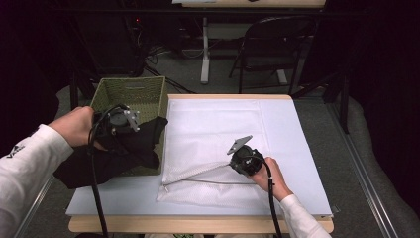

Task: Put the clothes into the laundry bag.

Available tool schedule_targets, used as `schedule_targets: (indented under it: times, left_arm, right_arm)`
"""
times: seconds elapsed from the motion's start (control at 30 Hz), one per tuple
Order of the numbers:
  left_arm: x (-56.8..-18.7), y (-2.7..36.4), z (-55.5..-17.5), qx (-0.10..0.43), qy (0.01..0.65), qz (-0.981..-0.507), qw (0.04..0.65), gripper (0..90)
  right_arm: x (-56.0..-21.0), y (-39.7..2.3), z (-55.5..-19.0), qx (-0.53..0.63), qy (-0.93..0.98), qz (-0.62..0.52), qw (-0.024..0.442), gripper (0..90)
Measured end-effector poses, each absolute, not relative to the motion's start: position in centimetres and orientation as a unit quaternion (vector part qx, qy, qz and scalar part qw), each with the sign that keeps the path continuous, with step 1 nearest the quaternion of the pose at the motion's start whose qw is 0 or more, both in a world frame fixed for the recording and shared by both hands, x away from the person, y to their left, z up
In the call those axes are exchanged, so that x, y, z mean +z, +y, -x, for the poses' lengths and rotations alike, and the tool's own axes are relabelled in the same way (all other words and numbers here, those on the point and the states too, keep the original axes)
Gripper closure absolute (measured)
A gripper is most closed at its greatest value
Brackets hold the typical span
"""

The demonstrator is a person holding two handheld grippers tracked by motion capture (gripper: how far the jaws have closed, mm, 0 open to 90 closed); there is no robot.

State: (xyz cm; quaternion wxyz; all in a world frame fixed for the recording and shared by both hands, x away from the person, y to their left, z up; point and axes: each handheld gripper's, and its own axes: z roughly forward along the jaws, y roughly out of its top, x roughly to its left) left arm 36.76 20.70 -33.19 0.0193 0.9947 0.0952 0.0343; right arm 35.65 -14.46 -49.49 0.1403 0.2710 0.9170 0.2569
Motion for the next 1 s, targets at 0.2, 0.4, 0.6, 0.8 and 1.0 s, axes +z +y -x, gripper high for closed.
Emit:
schedule_targets:
  times: [0.2, 0.4, 0.6, 0.8, 1.0]
  left_arm:
    - [-34.1, 19.3, -35.5, 0.029, 0.093, -0.995, 0.021, 65.3]
    - [-35.3, 17.8, -34.2, 0.014, 0.105, -0.994, 0.029, 65.3]
    - [-36.1, 16.8, -33.8, -0.001, 0.112, -0.993, 0.039, 65.4]
    - [-37.7, 15.3, -33.0, -0.016, 0.108, -0.993, 0.051, 65.4]
    - [-39.6, 13.8, -32.6, -0.044, 0.095, -0.992, 0.067, 65.5]
  right_arm:
    - [-49.4, -14.4, -35.6, 0.257, 0.916, -0.271, 0.145, 89.2]
    - [-49.3, -14.3, -35.6, 0.258, 0.914, -0.275, 0.151, 89.2]
    - [-49.2, -14.2, -35.5, 0.261, 0.912, -0.274, 0.155, 89.5]
    - [-49.0, -14.2, -35.5, 0.265, 0.909, -0.278, 0.161, 89.5]
    - [-48.9, -14.0, -35.4, 0.267, 0.906, -0.285, 0.161, 89.5]
